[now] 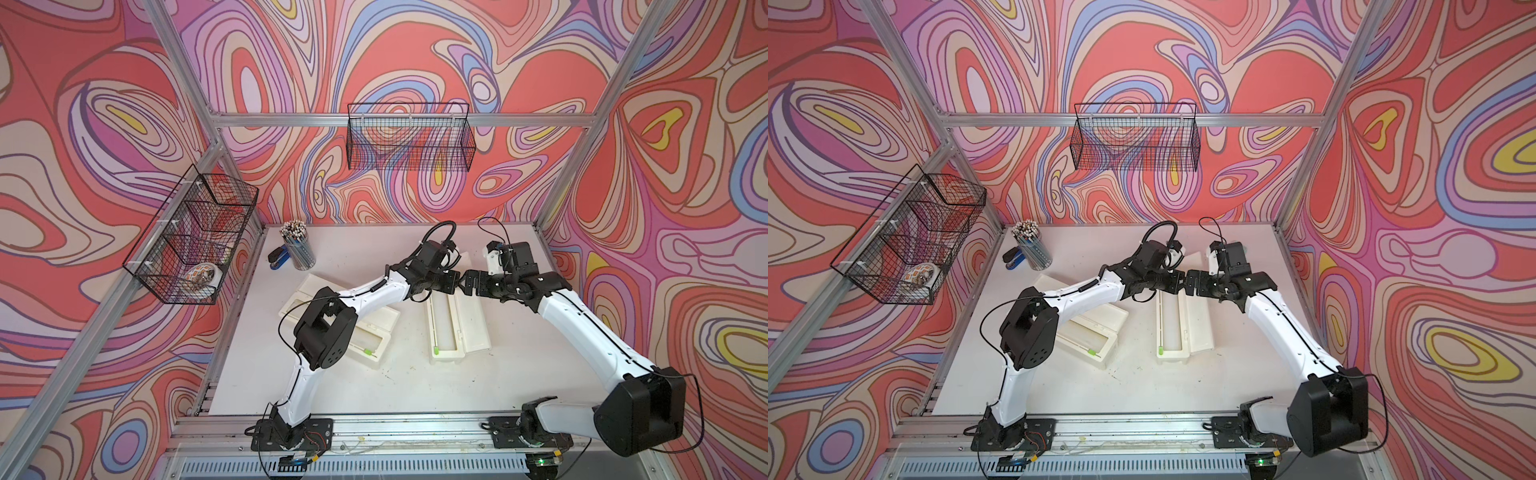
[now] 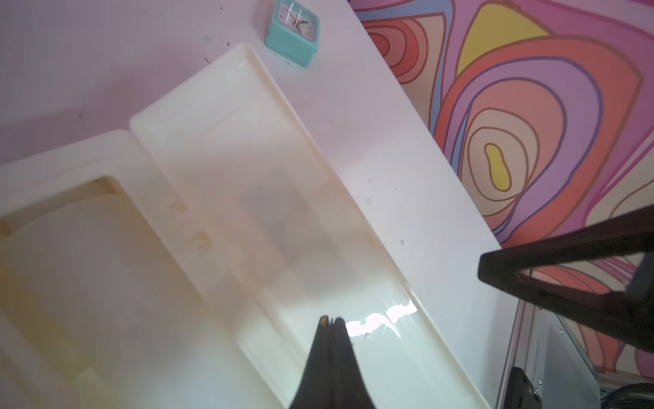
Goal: Put plastic wrap rolls into dispensers
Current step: Open the lid of the plastic wrap cutting box, then reset both arms
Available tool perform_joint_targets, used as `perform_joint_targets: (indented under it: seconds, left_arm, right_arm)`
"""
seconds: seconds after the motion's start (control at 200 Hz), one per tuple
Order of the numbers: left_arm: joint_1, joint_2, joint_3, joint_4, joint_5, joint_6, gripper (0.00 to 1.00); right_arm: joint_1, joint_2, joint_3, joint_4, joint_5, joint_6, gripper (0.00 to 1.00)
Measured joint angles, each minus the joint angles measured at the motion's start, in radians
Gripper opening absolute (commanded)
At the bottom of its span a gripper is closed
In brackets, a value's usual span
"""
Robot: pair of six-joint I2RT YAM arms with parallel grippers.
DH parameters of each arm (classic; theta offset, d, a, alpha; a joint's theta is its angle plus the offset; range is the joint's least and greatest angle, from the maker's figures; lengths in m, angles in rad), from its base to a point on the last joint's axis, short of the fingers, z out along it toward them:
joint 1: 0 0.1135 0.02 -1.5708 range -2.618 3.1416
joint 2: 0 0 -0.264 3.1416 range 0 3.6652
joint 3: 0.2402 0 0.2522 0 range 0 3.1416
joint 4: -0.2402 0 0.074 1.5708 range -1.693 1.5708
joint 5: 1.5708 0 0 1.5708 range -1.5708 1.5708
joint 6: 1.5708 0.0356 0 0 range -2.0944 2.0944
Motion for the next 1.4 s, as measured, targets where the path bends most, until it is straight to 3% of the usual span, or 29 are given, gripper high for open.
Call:
perform_joint_targets:
  seconds: [0.105,0.245,0.33,0.356,0.371,0.391,0.556,0.681,0.771,0.981,1.202,1.402]
  left_arm:
    - [0.008,-0.119,-0.14,0.003,-0.071,0.037,0.25]
    - [0.024,-0.397,-0.348,0.008,-0.256,0.109,0.39]
    - [0.074,-0.599,-0.484,0.032,-0.344,0.134,0.61]
    - [0.096,-0.642,-0.513,0.031,-0.362,0.136,0.78]
    - [0.117,-0.675,-0.539,0.036,-0.372,0.138,0.94]
    - [0.147,-0.717,-0.572,0.039,-0.388,0.14,0.99]
    - [0.353,-0.915,-0.85,0.065,-0.558,0.21,1.0]
    - [0.445,-0.942,-1.059,0.131,-0.621,0.282,1.0]
    - [0.539,-0.938,-1.159,0.231,-0.603,0.318,1.0]
    - [0.684,-0.839,-1.271,0.624,-0.476,0.373,1.0]
    - [0.763,-0.603,-1.276,1.009,-0.295,0.41,1.0]
    - [0.784,-0.572,-1.274,1.066,-0.338,0.383,1.0]
  right_arm:
    - [-0.007,-0.003,-0.032,0.032,0.027,-0.01,0.99]
    - [-0.028,-0.023,-0.108,0.125,0.099,-0.011,0.98]
    - [-0.041,-0.032,-0.156,0.195,0.159,-0.028,0.98]
    - [-0.042,-0.034,-0.171,0.22,0.178,-0.035,0.98]
    - [-0.044,-0.037,-0.182,0.239,0.196,-0.039,0.98]
    - [-0.045,-0.04,-0.199,0.267,0.219,-0.041,0.98]
    - [-0.053,-0.056,-0.407,0.547,0.432,-0.081,0.98]
    - [-0.058,-0.044,-0.581,0.773,0.487,-0.129,0.98]
    - [-0.06,0.0,-0.66,0.978,0.514,-0.158,0.98]
    - [-0.065,0.151,-0.693,1.366,0.485,-0.247,0.99]
    - [-0.077,0.295,-0.681,1.608,0.408,-0.32,0.98]
    - [-0.156,0.37,-0.681,1.701,0.31,-0.311,0.98]
